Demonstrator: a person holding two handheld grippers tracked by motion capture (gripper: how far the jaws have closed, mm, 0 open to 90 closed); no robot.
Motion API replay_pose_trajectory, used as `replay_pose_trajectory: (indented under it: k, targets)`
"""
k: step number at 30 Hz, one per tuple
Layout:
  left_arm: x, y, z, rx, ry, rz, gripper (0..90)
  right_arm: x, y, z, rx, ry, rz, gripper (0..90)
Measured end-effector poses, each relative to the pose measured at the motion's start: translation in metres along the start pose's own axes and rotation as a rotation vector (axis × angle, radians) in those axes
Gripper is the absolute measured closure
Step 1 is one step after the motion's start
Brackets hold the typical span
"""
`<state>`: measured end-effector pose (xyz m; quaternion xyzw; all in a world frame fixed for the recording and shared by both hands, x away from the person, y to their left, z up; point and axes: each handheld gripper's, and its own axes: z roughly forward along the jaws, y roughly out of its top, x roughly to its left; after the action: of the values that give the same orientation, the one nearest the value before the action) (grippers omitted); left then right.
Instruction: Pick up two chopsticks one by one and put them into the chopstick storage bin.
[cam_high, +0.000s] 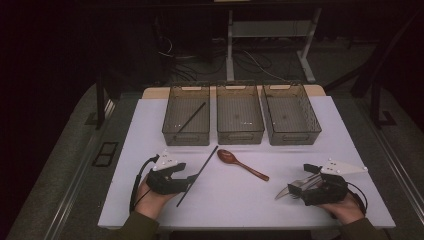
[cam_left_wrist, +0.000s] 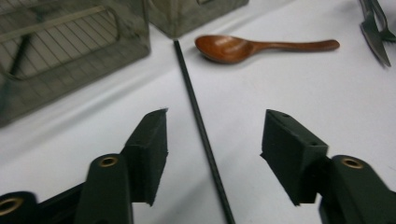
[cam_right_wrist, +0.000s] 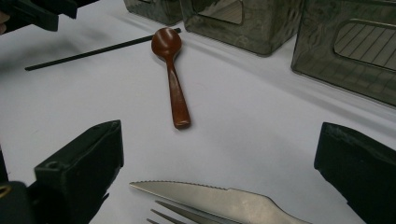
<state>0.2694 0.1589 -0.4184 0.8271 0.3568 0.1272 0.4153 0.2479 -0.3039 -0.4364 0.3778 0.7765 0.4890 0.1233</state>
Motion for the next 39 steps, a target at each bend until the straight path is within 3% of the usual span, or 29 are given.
replay_pose_trajectory:
  k: [6,12,27,39]
  targets:
    - [0.000,-0.007,0.012,0.046,-0.031,-0.016,56.6,0.000,0.000,0.000,0.002,-0.002,-0.001,1.7]
    - [-0.001,-0.009,0.020,0.084,-0.028,0.003,66.1,0.000,0.000,0.000,0.003,-0.003,-0.002,1.7]
    - [-0.005,-0.010,0.027,0.152,0.010,0.054,76.4,0.000,0.000,0.000,0.004,-0.003,-0.006,1.7]
    - [-0.005,-0.010,0.028,0.164,0.027,0.073,83.0,0.001,0.000,0.000,0.002,-0.002,-0.007,1.7]
